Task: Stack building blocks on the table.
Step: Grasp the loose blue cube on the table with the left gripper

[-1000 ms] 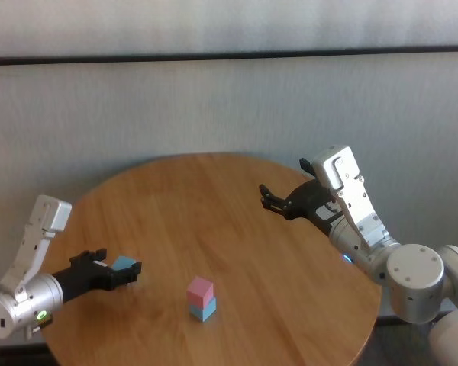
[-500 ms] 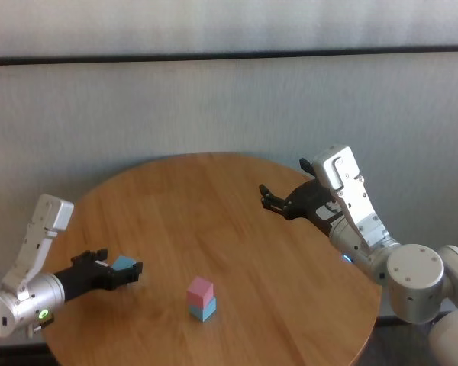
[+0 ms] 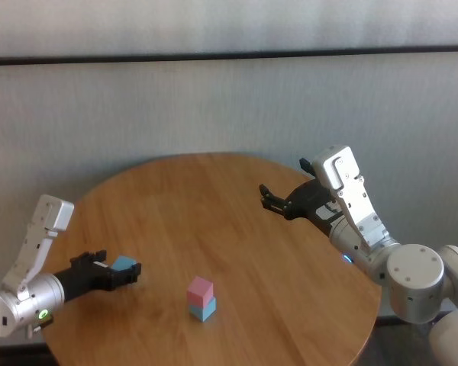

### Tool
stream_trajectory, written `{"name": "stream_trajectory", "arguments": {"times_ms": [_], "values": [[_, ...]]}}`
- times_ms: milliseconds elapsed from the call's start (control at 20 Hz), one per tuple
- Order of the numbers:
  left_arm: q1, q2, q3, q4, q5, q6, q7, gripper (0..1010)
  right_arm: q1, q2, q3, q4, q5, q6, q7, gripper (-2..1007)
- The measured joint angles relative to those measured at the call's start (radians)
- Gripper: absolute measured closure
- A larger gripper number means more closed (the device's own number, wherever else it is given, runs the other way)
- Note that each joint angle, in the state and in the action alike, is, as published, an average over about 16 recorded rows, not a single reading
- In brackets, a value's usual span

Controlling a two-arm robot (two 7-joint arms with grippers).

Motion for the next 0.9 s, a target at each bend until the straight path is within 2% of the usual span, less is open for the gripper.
{"name": "stream_trajectory", "arguments": {"times_ms": [450, 700, 900], "values": [[0.001, 0.000, 0.000, -0.001, 0.000, 0.001, 0.000, 67, 0.000, 0.000, 0.000, 0.000, 0.000, 0.000, 0.000, 0], [0.001, 0.000, 0.000, -0.002, 0.000, 0.000, 0.000, 167, 0.000, 0.000, 0.000, 0.000, 0.000, 0.000, 0.000, 1], [0.001, 0.001, 0.000, -0.002, 0.000, -0.001, 0.000, 292, 0.000, 0.000, 0.000, 0.000, 0.000, 0.000, 0.000, 0]]}}
